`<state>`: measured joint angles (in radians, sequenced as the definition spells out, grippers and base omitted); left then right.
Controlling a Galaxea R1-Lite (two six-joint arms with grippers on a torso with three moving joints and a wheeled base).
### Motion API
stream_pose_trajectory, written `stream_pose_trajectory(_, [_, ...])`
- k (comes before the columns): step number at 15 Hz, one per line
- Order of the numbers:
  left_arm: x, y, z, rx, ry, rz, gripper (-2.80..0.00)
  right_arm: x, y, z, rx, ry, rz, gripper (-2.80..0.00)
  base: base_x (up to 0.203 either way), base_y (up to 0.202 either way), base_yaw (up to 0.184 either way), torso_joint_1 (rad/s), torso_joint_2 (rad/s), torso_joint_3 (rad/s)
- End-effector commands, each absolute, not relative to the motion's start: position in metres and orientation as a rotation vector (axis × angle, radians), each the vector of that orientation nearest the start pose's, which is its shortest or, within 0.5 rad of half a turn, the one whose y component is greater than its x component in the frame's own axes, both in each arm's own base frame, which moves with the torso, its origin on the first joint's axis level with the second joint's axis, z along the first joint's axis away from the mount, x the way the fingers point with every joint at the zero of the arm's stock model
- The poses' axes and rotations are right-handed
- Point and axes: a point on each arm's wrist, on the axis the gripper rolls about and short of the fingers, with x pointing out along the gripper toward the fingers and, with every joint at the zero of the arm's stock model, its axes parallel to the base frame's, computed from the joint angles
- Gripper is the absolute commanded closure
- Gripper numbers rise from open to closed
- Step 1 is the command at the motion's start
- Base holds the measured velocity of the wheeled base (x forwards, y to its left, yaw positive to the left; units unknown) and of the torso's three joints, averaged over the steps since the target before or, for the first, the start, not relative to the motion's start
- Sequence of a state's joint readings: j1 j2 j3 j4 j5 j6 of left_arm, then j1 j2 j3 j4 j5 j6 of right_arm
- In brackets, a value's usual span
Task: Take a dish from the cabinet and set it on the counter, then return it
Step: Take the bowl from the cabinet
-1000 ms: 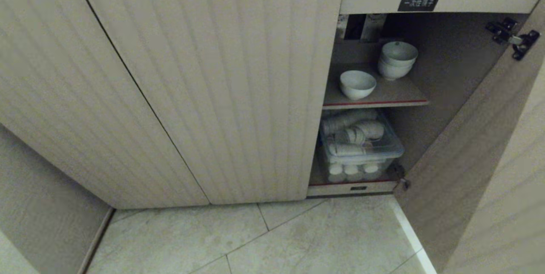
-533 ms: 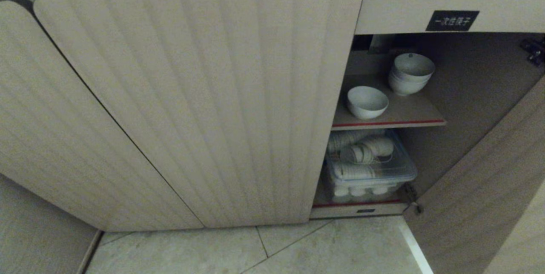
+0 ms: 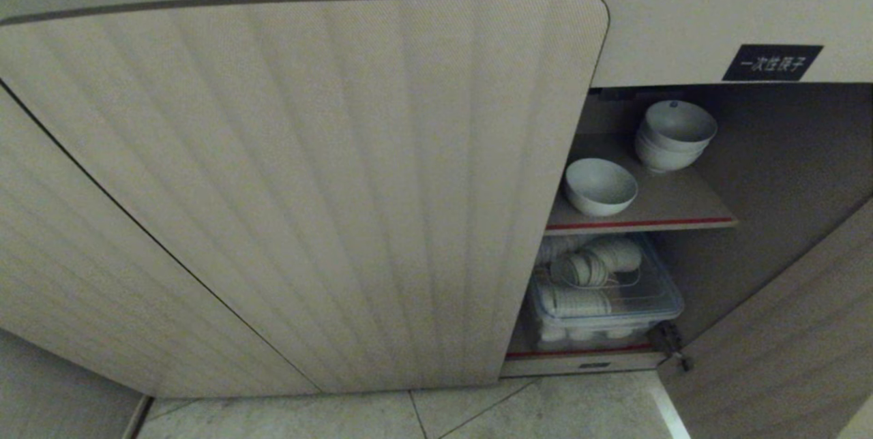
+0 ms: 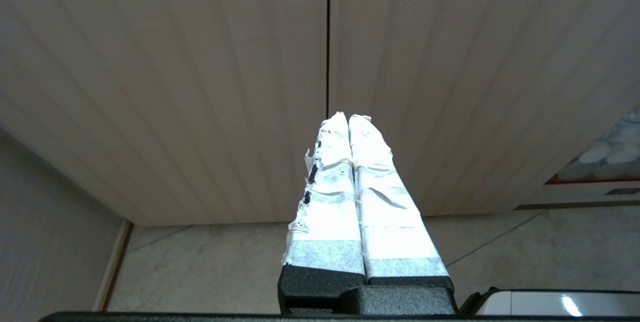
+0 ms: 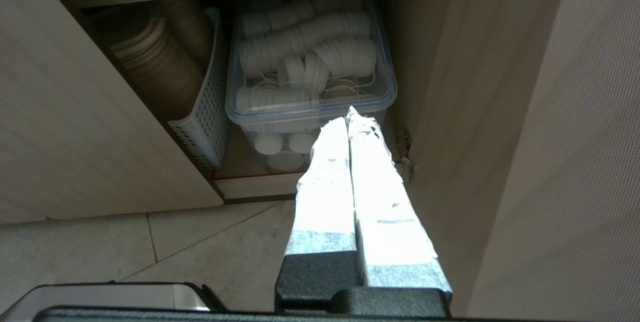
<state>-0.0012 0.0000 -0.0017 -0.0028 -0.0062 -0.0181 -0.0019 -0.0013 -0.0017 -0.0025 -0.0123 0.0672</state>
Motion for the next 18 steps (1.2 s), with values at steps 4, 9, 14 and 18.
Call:
stream_pose_trajectory(4, [-0.0229, -0.0001, 0.0762, -0.018, -0.005, -0.006, 0.0, -0.0229, -0.0002, 0.0762, 0.068, -0.005, -0.011, 0.0, 0.0, 0.0, 0.0, 0.0, 0.0, 0.0])
stream_pose_trajectory(9, [-0.0229, -0.0001, 0.0762, -0.02, -0.005, -0.007, 0.0, -0.0229, -0.0001, 0.0762, 0.068, -0.005, -0.009, 0.0, 0.0, 0.0, 0.0, 0.0, 0.0, 0.0])
stream_pose_trajectory(14, [-0.0229, -0.0001, 0.0762, -0.02, -0.005, -0.007, 0.0, -0.0229, -0.0002, 0.0761, 0.057, -0.003, -0.01, 0.0, 0.0, 0.0, 0.0, 0.0, 0.0, 0.0])
stream_pose_trajectory(18, [-0.0229, -0.0001, 0.0762, -0.02, -0.005, -0.007, 0.0, -0.0229, -0.0001, 0.0762, 0.06, -0.005, -0.009, 0.0, 0.0, 0.0, 0.0, 0.0, 0.0, 0.0])
